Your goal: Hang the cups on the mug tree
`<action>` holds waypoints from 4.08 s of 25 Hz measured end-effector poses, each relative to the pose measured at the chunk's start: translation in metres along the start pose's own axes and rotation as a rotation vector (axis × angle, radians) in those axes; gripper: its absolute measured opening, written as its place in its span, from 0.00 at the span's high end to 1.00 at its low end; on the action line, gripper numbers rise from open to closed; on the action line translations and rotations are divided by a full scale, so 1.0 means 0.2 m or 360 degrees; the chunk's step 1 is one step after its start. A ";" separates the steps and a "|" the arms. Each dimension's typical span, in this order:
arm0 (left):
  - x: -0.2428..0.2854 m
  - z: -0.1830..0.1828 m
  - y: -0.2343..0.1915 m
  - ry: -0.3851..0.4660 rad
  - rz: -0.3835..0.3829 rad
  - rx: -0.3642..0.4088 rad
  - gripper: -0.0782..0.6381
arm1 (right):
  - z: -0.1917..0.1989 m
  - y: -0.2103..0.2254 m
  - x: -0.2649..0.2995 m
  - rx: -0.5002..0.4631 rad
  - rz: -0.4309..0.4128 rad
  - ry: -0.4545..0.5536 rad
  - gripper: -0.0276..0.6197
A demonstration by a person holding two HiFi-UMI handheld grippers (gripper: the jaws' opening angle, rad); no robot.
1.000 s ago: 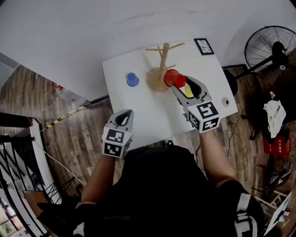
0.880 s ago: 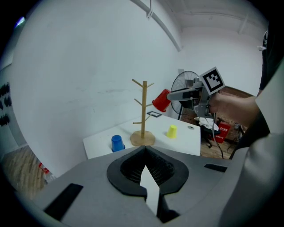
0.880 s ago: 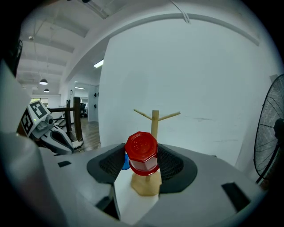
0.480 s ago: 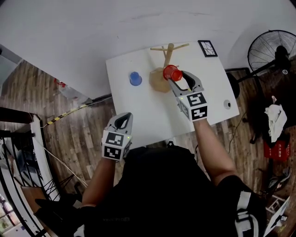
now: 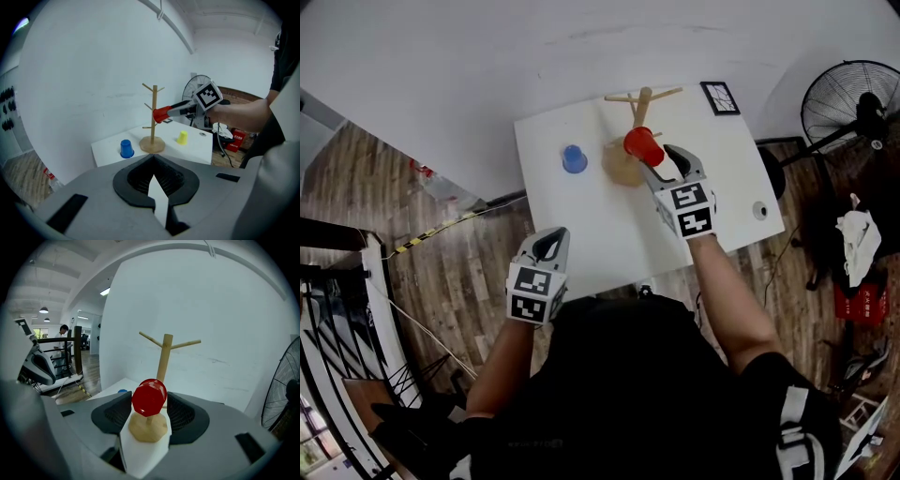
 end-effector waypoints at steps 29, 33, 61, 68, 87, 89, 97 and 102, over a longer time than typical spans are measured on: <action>0.18 -0.10 0.19 -0.0012 0.0107 0.0050 0.87 | 0.63 -0.01 -0.37 0.0360 -0.0098 -0.0171 0.94; 0.21 -0.09 0.22 -0.0032 0.0091 0.0037 0.87 | 0.76 0.11 -0.39 0.0354 -0.0030 -0.0260 0.94; 0.14 -0.06 0.27 -0.0090 -0.0218 -0.0156 0.87 | 1.01 0.53 -0.04 0.0241 -0.0128 -0.0598 0.60; 0.16 -0.09 0.27 -0.0076 -0.0222 -0.0163 0.87 | 0.82 0.55 -0.06 0.0208 -0.0133 -0.0463 0.60; 0.17 -0.11 0.27 -0.0043 -0.0178 -0.0122 0.87 | -0.16 0.67 -0.41 0.0500 -0.0241 0.0517 0.60; 0.16 -0.11 0.27 -0.0045 -0.0176 -0.0117 0.87 | -0.23 0.68 -0.43 0.0497 -0.0253 0.0573 0.60; 0.12 -0.09 0.29 -0.0027 -0.0212 -0.0146 0.87 | -0.40 0.73 -0.44 0.0569 -0.0313 0.0758 0.60; 0.09 -0.06 0.29 -0.0033 -0.0243 -0.0175 0.87 | -0.43 0.74 -0.36 0.0671 -0.0396 0.0799 0.60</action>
Point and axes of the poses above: the fingertips, and each gripper's own axes: x forward along the fingers, y to its right, z out of its underside, the point moved 4 cm from there along -x, backward along the fingers, and after that the axes turned 10 degrees about -z, right-handed, at the moved point
